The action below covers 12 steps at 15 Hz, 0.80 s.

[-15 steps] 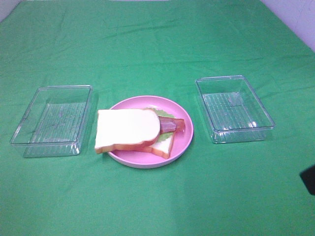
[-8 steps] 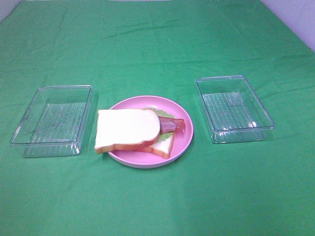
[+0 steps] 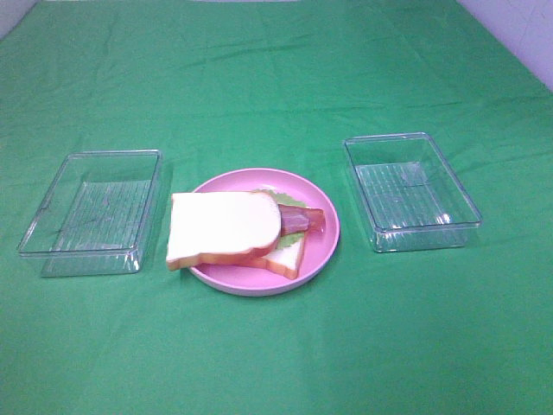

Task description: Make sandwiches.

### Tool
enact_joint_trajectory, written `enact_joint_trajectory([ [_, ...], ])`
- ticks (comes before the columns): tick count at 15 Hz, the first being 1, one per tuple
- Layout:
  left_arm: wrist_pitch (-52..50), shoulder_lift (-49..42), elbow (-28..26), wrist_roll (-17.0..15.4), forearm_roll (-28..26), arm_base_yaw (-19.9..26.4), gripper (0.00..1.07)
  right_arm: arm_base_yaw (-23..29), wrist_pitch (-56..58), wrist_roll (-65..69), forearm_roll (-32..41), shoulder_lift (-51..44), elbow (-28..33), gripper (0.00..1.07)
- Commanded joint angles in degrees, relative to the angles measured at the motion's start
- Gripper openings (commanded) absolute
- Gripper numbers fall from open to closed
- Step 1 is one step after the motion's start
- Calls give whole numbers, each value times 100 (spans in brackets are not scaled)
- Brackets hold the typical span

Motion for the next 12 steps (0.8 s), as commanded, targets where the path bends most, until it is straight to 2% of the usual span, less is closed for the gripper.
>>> enact_joint_trajectory([
  [1,-57,-40,11,-11,-23,-40,80,-6,-40,-74,86,6,17,71],
  [6,-57,-40,11,-11,-23,-40,80,-6,-40,-74,86,6,17,71],
  [8,-57,-40,11,-11,-17,166,80,-6,-40,-74,86,6,17,71],
  [10,-57,-40,11,-11,-17,688,80,-23,-40,-74,86,0,17,71],
  [12,-57,-40,11,-11,-17,1610,80,-418,-40,-74,132,0,17,71],
])
